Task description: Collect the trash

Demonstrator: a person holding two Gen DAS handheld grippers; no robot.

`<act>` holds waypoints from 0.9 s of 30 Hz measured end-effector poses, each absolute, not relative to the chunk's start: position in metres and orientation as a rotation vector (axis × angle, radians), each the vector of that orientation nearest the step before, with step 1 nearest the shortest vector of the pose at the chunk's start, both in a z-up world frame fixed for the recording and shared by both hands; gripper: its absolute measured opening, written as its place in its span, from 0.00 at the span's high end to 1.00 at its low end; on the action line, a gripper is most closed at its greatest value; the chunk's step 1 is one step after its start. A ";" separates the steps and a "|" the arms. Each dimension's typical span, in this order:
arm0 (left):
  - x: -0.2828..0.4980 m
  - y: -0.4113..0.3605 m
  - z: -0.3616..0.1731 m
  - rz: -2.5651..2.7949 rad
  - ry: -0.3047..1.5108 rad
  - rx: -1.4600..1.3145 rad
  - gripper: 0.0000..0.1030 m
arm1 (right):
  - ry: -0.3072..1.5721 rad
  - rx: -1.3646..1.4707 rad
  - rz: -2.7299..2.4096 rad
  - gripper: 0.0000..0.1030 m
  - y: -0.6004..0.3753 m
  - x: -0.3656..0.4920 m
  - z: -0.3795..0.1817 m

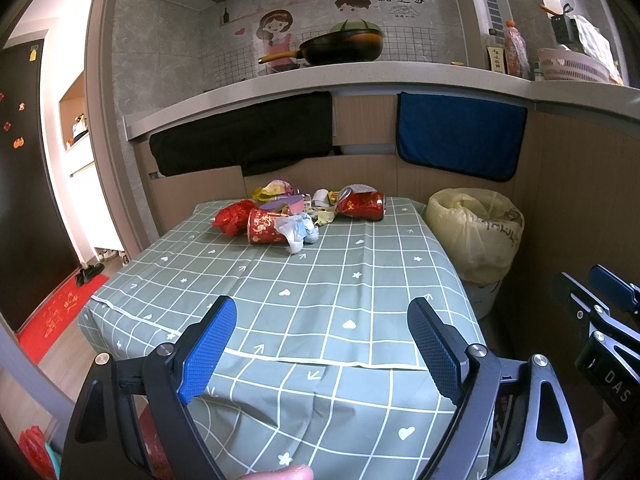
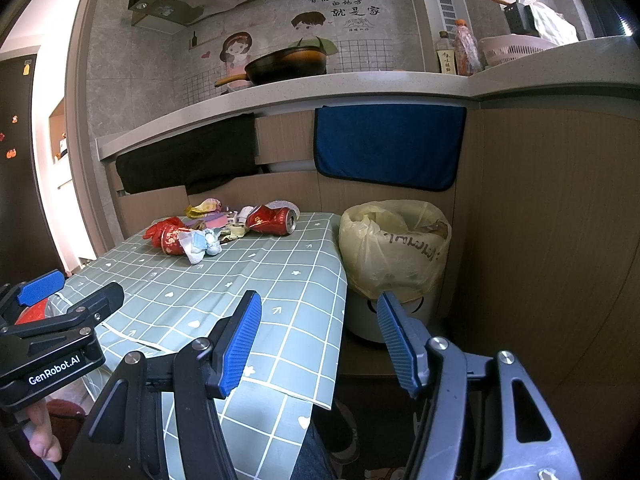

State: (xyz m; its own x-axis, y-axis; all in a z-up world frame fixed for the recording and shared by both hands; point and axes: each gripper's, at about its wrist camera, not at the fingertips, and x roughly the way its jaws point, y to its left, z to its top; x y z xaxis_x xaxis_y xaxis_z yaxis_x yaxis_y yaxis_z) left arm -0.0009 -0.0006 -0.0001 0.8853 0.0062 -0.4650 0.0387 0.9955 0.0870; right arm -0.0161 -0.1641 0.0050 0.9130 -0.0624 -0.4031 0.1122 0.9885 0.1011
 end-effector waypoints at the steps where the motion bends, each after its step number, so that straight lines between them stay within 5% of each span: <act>1: -0.001 -0.001 0.000 -0.017 0.484 0.095 0.15 | 0.411 0.123 -0.090 0.43 -0.164 -0.016 0.005; 27: -0.001 0.000 0.000 -0.015 0.483 0.094 0.15 | 0.410 0.125 -0.091 0.43 -0.165 -0.019 0.005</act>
